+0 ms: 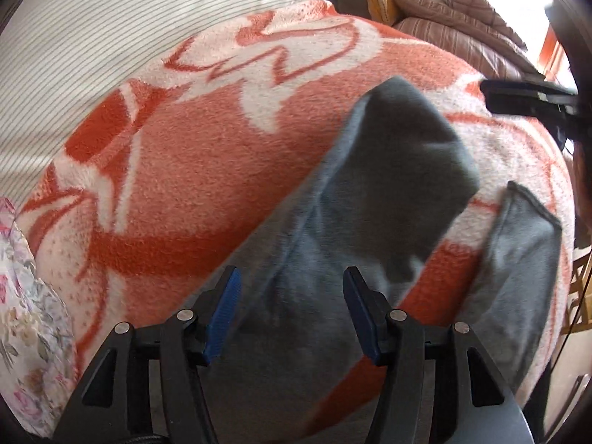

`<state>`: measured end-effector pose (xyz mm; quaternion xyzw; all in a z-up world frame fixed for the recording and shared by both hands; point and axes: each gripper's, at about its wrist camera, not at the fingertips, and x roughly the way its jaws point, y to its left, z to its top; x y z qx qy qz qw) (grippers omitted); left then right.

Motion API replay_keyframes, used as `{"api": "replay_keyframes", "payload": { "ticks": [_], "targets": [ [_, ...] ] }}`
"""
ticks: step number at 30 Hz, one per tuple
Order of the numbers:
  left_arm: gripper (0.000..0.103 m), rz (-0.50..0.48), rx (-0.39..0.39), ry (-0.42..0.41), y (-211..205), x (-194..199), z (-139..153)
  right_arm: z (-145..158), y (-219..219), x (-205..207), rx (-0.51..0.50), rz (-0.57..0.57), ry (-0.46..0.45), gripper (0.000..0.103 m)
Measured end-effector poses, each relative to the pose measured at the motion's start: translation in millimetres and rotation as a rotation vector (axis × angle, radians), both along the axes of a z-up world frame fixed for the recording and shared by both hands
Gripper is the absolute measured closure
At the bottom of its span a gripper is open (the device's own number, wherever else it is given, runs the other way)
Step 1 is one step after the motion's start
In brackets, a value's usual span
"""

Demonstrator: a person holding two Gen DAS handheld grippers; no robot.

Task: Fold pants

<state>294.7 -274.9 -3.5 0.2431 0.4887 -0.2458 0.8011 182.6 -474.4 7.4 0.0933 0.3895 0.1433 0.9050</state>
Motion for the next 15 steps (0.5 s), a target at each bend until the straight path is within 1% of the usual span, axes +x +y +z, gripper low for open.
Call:
{"api": "replay_keyframes", "payload": {
  "ticks": [1, 2, 4, 7, 8, 9, 11, 12, 13, 14, 15],
  "targets": [
    [0.043, 0.007, 0.021, 0.014, 3, 4, -2, 3, 8, 10, -0.027, 0.032, -0.002, 0.038],
    [0.043, 0.004, 0.040, 0.010, 4, 8, -5, 5, 17, 18, -0.052, 0.060, -0.004, 0.035],
    [0.043, -0.007, 0.063, 0.011, 10, 14, -11, 6, 23, 36, -0.088, 0.109, -0.009, 0.034],
    [0.043, 0.000, 0.092, 0.015, 17, 27, -22, 2, 29, 64, -0.099, 0.195, 0.001, 0.034],
    [0.045, 0.006, 0.097, 0.030, 20, 33, -28, 0, 32, 72, -0.121, 0.215, 0.004, 0.034],
    [0.049, 0.011, 0.099, 0.042, 23, 36, -31, -3, 35, 78, -0.141, 0.234, 0.011, 0.034],
    [0.053, 0.010, 0.068, 0.080, 29, 41, -36, -14, 41, 91, -0.180, 0.264, 0.053, 0.034],
    [0.060, 0.007, 0.053, 0.091, 31, 43, -36, -20, 44, 96, -0.199, 0.278, 0.082, 0.034],
    [0.073, 0.001, 0.042, 0.100, 32, 42, -36, -26, 47, 98, -0.217, 0.295, 0.104, 0.040],
    [0.081, -0.003, 0.041, 0.099, 33, 40, -35, -30, 50, 98, -0.233, 0.315, 0.119, 0.057],
    [0.090, -0.009, 0.050, 0.084, 33, 37, -34, -33, 53, 97, -0.252, 0.324, 0.126, 0.068]
  ]
}}
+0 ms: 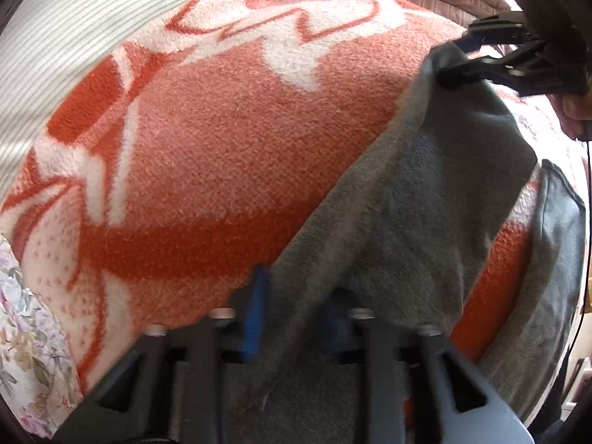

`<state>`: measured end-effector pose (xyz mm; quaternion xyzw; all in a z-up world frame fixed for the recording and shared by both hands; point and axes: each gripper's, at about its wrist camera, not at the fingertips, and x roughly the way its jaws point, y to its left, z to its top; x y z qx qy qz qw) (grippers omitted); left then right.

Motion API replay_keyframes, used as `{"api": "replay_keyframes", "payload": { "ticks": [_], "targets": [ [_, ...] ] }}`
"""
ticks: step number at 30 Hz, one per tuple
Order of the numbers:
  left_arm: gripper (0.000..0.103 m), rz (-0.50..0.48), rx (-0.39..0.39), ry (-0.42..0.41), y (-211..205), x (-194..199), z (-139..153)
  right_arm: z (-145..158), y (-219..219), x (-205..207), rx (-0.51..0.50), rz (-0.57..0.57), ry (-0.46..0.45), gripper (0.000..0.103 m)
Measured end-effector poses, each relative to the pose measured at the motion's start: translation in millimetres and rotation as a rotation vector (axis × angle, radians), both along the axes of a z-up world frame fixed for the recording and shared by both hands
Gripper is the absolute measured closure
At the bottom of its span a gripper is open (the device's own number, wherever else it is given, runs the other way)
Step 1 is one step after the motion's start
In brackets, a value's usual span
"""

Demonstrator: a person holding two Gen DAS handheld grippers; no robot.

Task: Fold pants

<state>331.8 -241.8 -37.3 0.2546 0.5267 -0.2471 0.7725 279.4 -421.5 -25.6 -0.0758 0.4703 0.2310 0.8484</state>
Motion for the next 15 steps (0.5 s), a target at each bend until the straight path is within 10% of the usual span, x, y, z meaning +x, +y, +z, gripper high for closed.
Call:
{"api": "replay_keyframes", "payload": {
  "ticks": [2, 15],
  "targets": [
    [0.095, -0.006, -0.004, -0.015, 2, -6, 4, 2, 3, -5, -0.022, 0.000, -0.010, 0.090],
    [0.096, -0.007, -0.116, -0.163, 24, -109, 115, 100, 28, -89, -0.131, -0.005, -0.486, 0.093]
  ]
}}
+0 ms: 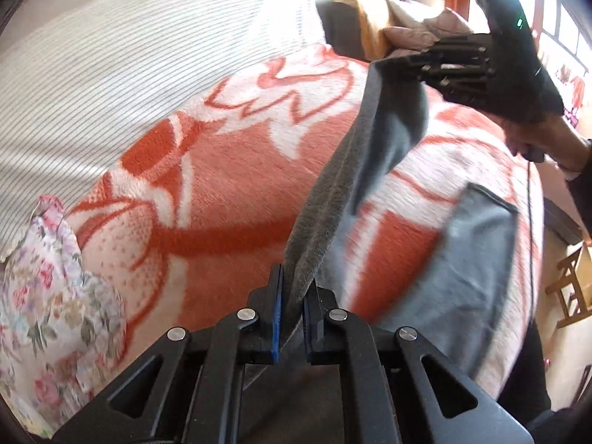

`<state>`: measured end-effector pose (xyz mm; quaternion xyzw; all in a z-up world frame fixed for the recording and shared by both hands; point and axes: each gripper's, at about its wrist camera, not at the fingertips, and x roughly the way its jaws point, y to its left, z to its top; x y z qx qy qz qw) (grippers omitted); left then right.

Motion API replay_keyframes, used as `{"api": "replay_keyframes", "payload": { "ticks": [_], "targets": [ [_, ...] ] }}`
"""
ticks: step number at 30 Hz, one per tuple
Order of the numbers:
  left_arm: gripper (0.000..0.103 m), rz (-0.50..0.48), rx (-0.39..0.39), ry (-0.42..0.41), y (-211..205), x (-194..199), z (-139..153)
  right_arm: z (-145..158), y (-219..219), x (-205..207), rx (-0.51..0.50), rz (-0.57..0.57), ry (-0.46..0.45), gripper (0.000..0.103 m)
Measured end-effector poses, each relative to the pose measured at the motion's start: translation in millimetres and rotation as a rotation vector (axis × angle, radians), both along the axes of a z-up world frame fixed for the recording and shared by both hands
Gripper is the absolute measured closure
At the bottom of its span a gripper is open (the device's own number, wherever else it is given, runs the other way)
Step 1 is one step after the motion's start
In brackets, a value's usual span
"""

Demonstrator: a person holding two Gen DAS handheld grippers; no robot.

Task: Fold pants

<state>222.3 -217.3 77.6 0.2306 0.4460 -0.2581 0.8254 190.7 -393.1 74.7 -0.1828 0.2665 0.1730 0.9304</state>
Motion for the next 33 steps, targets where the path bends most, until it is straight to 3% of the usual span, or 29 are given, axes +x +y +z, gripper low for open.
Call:
{"api": "replay_keyframes", "payload": {
  "ticks": [12, 21, 22, 26, 28, 30, 32, 33],
  "targets": [
    [0.096, -0.037, -0.017, 0.077, -16, -117, -39, -69, -45, -124, 0.118, 0.031, 0.062, 0.093],
    [0.096, -0.022, -0.036, 0.161, -18, -160, -72, -102, -61, -172, 0.218, -0.002, 0.121, 0.091],
    [0.096, -0.017, -0.035, 0.172, -17, -161, -76, -106, -63, -174, 0.230, -0.004, 0.141, 0.087],
    [0.096, 0.011, -0.039, 0.222, -10, -161, -91, -115, -71, -173, 0.249, -0.046, 0.165, 0.051],
    [0.095, 0.016, -0.045, 0.226, -9, -161, -93, -115, -76, -171, 0.286, -0.047, 0.173, 0.051],
    [0.095, 0.021, -0.047, 0.223, -11, -159, -93, -113, -75, -167, 0.296, -0.034, 0.184, 0.058],
    [0.095, 0.028, -0.051, 0.221, -11, -156, -92, -112, -67, -164, 0.268, -0.013, 0.178, 0.082],
    [0.095, 0.029, -0.052, 0.215, -11, -155, -90, -111, -63, -162, 0.247, -0.012, 0.170, 0.086]
  ]
}}
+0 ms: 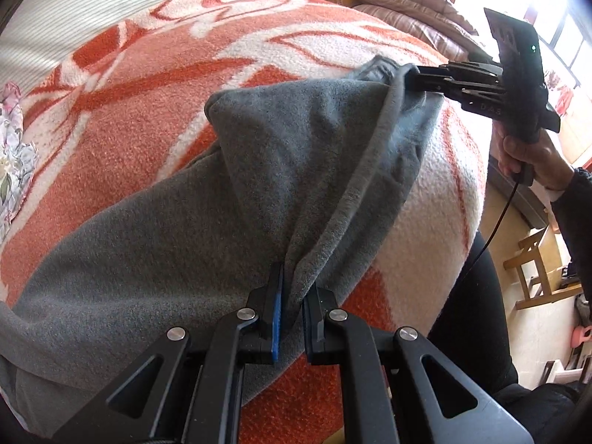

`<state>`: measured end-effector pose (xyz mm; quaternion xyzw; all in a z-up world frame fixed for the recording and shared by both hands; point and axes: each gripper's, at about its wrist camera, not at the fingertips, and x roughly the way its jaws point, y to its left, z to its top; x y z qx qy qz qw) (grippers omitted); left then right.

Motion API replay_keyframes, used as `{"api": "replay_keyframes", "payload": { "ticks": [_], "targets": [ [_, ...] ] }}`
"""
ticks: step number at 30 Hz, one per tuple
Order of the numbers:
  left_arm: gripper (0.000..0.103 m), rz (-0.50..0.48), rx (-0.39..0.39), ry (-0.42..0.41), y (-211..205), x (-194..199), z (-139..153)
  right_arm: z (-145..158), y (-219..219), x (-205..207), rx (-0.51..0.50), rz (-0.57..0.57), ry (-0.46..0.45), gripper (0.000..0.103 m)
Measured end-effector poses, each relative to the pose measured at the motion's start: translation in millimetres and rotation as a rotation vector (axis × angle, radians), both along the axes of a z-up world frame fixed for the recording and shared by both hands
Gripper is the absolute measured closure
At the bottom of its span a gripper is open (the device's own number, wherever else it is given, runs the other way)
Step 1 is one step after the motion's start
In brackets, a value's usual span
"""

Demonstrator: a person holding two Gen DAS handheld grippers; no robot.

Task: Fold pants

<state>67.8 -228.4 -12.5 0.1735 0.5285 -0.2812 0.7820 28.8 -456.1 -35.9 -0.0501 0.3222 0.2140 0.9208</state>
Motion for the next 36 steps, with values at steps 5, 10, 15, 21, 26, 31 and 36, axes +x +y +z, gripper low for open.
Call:
{"api": "replay_keyframes", "payload": {
  "ticks": [5, 10, 15, 21, 26, 31, 36],
  "targets": [
    [0.095, 0.014, -0.007, -0.103, -4, 20, 38, 38, 8, 20, -0.079, -0.040, -0.145, 0.093],
    [0.095, 0.058, -0.032, -0.218, -11, 46, 79, 89, 14, 28, -0.176, -0.133, -0.396, 0.093],
    [0.095, 0.053, -0.027, -0.141, -16, 39, 50, 65, 4, 18, -0.186, -0.098, -0.348, 0.093],
    [0.094, 0.010, 0.038, -0.053, -24, 4, -5, -1, -12, -21, -0.147, -0.079, -0.172, 0.093],
    [0.093, -0.002, 0.043, -0.088, -25, -6, -4, -10, -20, -41, -0.161, -0.143, -0.160, 0.093],
    [0.077, -0.025, 0.013, -0.037, -27, -10, -20, -13, -46, -26, -0.014, -0.231, 0.005, 0.091],
    [0.068, -0.015, -0.011, -0.023, -22, -23, -21, 2, -32, -35, 0.026, -0.338, 0.085, 0.053]
  ]
}}
